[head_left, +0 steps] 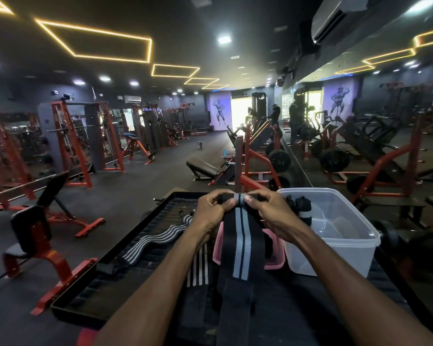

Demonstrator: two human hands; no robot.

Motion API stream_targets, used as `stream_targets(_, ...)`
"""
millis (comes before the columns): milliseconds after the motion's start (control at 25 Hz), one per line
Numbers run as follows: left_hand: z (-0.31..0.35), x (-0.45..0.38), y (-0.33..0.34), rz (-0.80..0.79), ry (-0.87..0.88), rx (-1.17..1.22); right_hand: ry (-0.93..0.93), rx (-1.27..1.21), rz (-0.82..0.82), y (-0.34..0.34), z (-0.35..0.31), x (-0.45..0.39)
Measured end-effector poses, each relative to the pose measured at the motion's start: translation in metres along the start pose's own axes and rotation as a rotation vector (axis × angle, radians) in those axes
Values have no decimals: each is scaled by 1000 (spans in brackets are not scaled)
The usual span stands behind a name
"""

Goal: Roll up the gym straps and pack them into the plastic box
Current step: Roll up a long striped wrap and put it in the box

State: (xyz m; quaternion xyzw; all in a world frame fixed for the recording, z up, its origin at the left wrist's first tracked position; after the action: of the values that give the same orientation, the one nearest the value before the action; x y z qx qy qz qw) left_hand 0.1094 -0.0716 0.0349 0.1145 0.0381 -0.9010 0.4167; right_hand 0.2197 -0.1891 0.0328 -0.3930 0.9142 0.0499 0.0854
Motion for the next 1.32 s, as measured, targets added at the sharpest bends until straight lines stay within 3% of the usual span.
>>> stream_targets(120, -2, 8, 2, -23, -54, 71, -107, 25, 71, -2, -4, 0)
stream_targets(320, -11, 7, 1, -10, -172, 114, -144, 35, 37, 3, -9, 3)
stream_targets(560, -5, 5, -4, 31, -99, 49, 74, 25, -60, 6, 5, 3)
stream_targets(720, -8, 12, 1, -24, -178, 138, -35, -7, 47, 2, 2, 2)
stream_targets(880, -16, 15, 7, -62, -311, 208, -91, -34, 39, 1, 2, 2)
stream_targets(1080, -19, 16, 1, 38, -262, 137, 4, -120, -5, -2, -2, 10)
stream_targets(1200, -19, 17, 3, 32, -209, 165, 117, -48, -85, -1, 0, 14)
stream_targets(1320, -18, 18, 7, -7, -180, 227, 72, -14, -29, -6, -4, 12)
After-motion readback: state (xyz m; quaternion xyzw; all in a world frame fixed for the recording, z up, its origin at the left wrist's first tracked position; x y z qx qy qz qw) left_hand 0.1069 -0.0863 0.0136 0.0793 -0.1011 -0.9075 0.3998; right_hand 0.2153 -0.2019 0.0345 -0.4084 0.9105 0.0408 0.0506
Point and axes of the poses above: each hand's wrist, its own x-axis away from the middle knuckle, its own y-axis out of the palm, z = x × y, the point moved 7 cm from there along -x, towards the middle knuckle, and after that the axes turned 4 degrees about z, right-handed, at the moved point
